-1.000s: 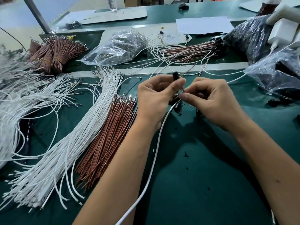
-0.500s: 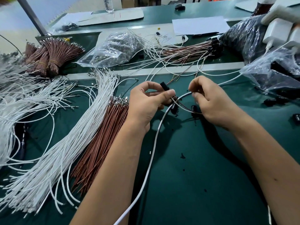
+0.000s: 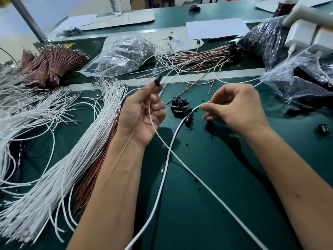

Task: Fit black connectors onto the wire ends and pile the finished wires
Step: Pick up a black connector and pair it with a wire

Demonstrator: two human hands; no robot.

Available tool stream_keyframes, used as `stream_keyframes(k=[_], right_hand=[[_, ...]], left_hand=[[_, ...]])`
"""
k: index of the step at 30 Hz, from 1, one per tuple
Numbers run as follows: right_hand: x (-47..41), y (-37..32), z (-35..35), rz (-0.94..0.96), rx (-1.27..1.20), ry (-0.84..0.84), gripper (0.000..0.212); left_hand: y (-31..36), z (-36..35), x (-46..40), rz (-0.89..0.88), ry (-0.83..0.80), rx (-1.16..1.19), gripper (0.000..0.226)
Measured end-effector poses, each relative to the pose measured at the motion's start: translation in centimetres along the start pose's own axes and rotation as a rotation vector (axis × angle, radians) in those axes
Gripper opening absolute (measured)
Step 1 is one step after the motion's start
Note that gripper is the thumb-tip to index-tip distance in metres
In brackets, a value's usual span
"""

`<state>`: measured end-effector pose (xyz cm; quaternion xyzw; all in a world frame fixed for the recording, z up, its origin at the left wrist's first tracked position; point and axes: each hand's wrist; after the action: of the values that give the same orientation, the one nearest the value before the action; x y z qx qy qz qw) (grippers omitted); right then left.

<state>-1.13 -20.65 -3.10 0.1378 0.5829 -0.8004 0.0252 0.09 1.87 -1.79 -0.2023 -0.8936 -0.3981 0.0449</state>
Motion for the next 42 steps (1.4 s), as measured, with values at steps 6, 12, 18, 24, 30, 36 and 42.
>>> stream_keyframes(k=[6,12,18,24,30,36,42], right_hand=[[0.0,0.2,-0.3,-0.018,0.001,-0.012,0.024],[0.0,-0.7,-0.3,-0.043,-0.436,-0.057,0.008],[0.2,-0.9,-0.4,0.059,-0.289,0.007,0.016],[0.3,-0.8,-0.7,0.127,-0.313,-0.08,0.013],[0.3,-0.7,-0.6,0.135,-0.281,-0.135,0.006],[0.1,-0.7,-0.1,0.132,-0.254,-0.205,0.004],[0.1,-0.5,0.2,0.164,-0.177,-0.264,0.003]], left_hand=[[-2.6,-1.5,-0.3,0.008,0.087,-0.612,0.009],[-2.8,-1.7,-0.4,-0.039,0.101,-0.578,0.01],[-2.8,-1.8,-0.4,-0.011,0.056,-0.605,0.011],[-2.8,-1.7,-0.3,-0.018,0.034,-0.602,0.011],[-2.9,-1.4,-0.5,-0.016,0.045,-0.587,0.009],[-3.1,-1.3,-0.5,-0.071,0.064,-0.565,0.011],[-3.2,-1.2,-0.6,-0.108,0.045,-0.604,0.018]])
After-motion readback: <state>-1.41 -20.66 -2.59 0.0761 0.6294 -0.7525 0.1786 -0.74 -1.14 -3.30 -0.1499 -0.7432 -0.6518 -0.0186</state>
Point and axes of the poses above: each hand's wrist, its own x-axis away from the middle knuckle, its own z-axis out of the back of the hand, y = z × x, and after that the axes turned 6 degrees about z, right-handed
